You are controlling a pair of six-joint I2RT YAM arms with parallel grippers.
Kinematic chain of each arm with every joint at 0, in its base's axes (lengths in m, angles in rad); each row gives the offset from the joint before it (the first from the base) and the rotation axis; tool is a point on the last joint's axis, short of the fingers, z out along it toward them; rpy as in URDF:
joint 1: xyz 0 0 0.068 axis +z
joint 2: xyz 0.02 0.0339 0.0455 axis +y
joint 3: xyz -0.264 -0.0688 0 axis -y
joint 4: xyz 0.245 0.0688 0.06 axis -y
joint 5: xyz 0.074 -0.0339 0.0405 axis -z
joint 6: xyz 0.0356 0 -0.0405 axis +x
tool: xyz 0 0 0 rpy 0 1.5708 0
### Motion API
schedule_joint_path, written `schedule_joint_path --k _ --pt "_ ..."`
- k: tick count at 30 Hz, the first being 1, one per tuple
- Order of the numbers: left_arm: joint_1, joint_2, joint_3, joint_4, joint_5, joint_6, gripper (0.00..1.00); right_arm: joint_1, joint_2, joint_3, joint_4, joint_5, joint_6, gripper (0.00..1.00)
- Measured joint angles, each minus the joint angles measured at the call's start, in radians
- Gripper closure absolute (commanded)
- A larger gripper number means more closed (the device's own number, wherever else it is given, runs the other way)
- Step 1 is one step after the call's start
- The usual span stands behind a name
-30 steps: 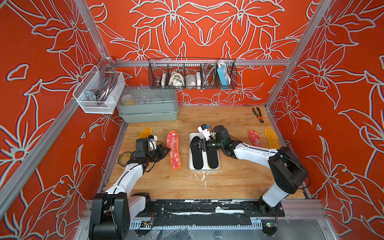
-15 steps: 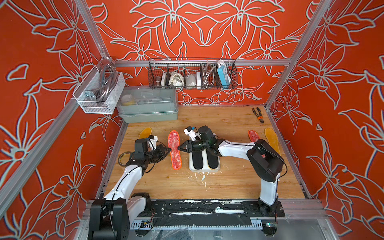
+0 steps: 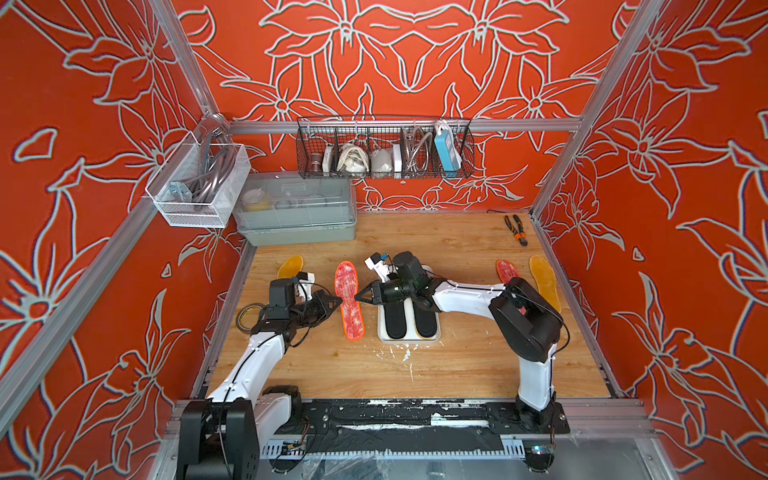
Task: Put the insoles into the storage box
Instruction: Place the insole in the storage box.
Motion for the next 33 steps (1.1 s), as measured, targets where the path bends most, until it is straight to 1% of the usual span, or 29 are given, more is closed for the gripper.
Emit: schedule_joint_path --k 1,5,6,7,12,14,18,20,21,22,23,25,27,30,33 --pt "0.000 -0.004 0.000 0.000 0.000 -0.002 0.96 0.000 0.000 0.000 0.000 0.000 0.001 1.00" --pt "0.000 -0.021 0.000 0.000 -0.008 0.003 0.66 0.000 0.000 0.000 -0.003 0.002 0.007 1.00" --pt "0.000 -0.033 -0.003 -0.001 -0.019 0.005 0.57 0.000 0.000 0.000 -0.005 0.004 0.011 1.00" --pt "0.000 -0.052 -0.006 -0.005 -0.029 0.005 0.51 0.000 -0.001 0.000 -0.007 0.008 0.013 1.00" --pt "0.000 -0.178 -0.036 -0.011 -0.097 0.001 0.43 -0.001 -0.024 -0.009 -0.028 0.018 0.034 1.00" --pt "0.000 -0.227 -0.047 -0.021 -0.132 0.003 0.42 -0.004 -0.046 -0.019 -0.031 0.017 0.046 1.00" --pt "0.000 -0.290 -0.058 -0.037 -0.174 0.027 0.30 -0.027 -0.105 -0.061 -0.026 -0.001 0.074 1.00" --pt "-0.007 -0.306 -0.059 -0.039 -0.178 0.049 0.20 -0.053 -0.141 -0.098 -0.024 -0.009 0.088 1.00" --pt "-0.018 -0.312 -0.059 -0.040 -0.182 0.067 0.16 -0.070 -0.161 -0.121 -0.023 -0.010 0.093 1.00" --pt "-0.032 -0.316 -0.059 -0.041 -0.186 0.079 0.14 -0.088 -0.180 -0.144 -0.023 -0.010 0.096 1.00" --pt "-0.055 -0.319 -0.059 -0.042 -0.193 0.095 0.10 -0.111 -0.201 -0.170 -0.025 -0.011 0.096 1.00" --pt "-0.109 -0.322 -0.061 -0.041 -0.212 0.124 0.05 -0.153 -0.234 -0.214 -0.036 -0.014 0.090 1.00" --pt "-0.180 -0.321 -0.071 -0.032 -0.243 0.160 0.03 -0.200 -0.257 -0.253 -0.048 -0.016 0.082 1.00" --pt "-0.264 -0.307 -0.087 -0.023 -0.275 0.217 0.02 -0.241 -0.264 -0.303 -0.043 -0.021 0.081 1.00" --pt "-0.301 -0.285 -0.112 -0.003 -0.282 0.277 0.01 -0.253 -0.262 -0.344 -0.041 -0.030 0.082 1.00"
